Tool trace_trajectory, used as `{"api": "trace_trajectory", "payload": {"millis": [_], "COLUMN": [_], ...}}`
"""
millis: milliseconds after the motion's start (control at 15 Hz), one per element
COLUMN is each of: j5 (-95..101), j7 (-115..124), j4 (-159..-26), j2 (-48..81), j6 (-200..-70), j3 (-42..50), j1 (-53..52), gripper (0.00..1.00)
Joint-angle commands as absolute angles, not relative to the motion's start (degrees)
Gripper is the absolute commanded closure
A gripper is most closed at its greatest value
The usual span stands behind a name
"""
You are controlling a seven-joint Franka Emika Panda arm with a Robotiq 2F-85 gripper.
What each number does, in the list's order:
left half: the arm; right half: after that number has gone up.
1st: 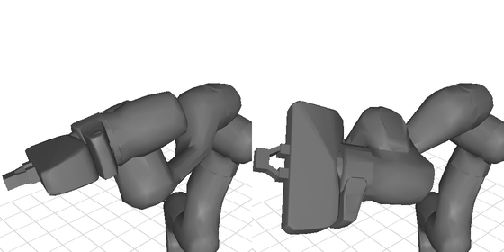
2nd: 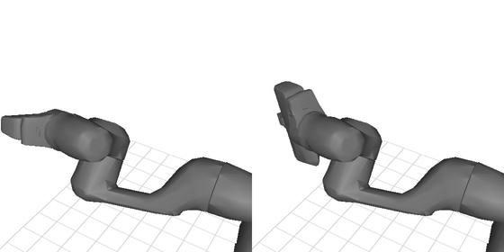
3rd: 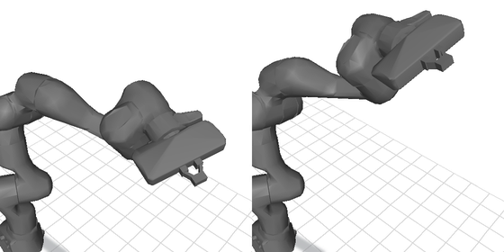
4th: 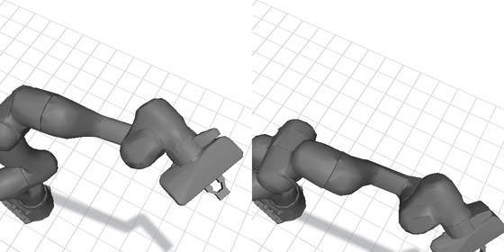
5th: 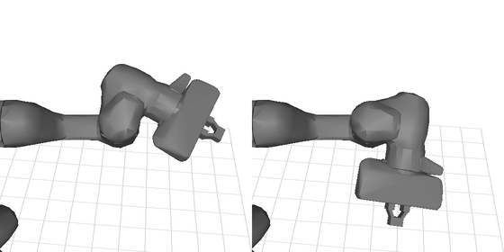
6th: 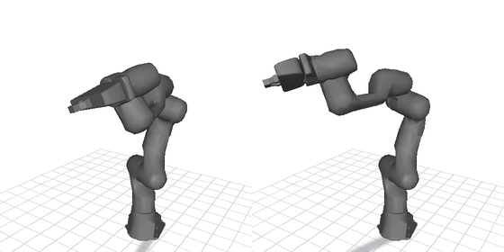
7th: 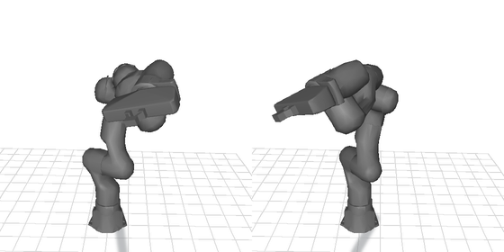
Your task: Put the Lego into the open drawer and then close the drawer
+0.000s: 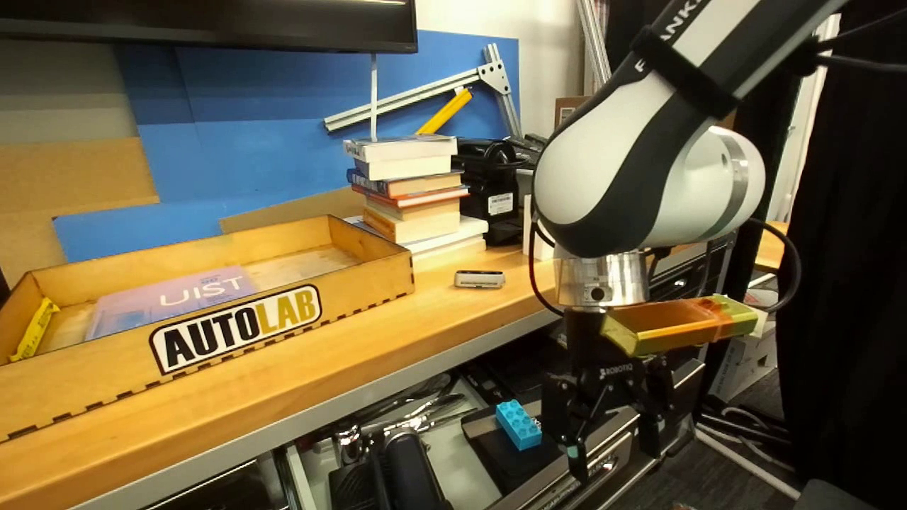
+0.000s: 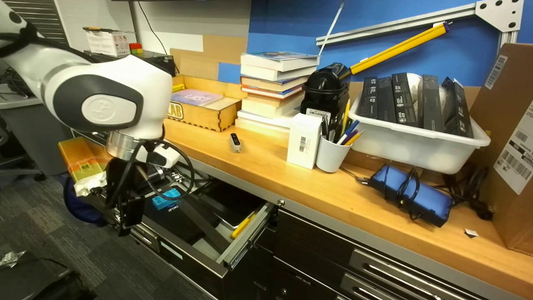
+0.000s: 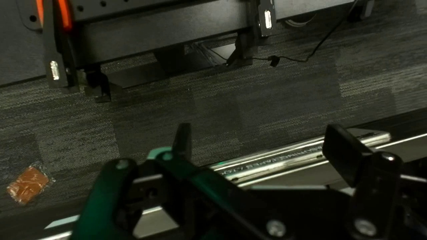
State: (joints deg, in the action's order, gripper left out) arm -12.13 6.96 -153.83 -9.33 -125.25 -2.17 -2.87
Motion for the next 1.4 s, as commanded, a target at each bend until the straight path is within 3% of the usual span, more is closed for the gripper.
{"api": "trace_trajectory", "payload": {"millis": [0,867,1333], "j5": [-13.3,0.6,0.8], "j7": [5.8,37.1,31.8], "j4": [-147.7,-130.3,-135.5], "j2": [0.8,13.5,4.0], "j6": [-125.3,-134.6,-131.4], "j3": [-2.3,-1.4,-2.9], "j1": [-3.0,-7.0,-7.1], "gripper": [0.0,0.0,0.0]}}
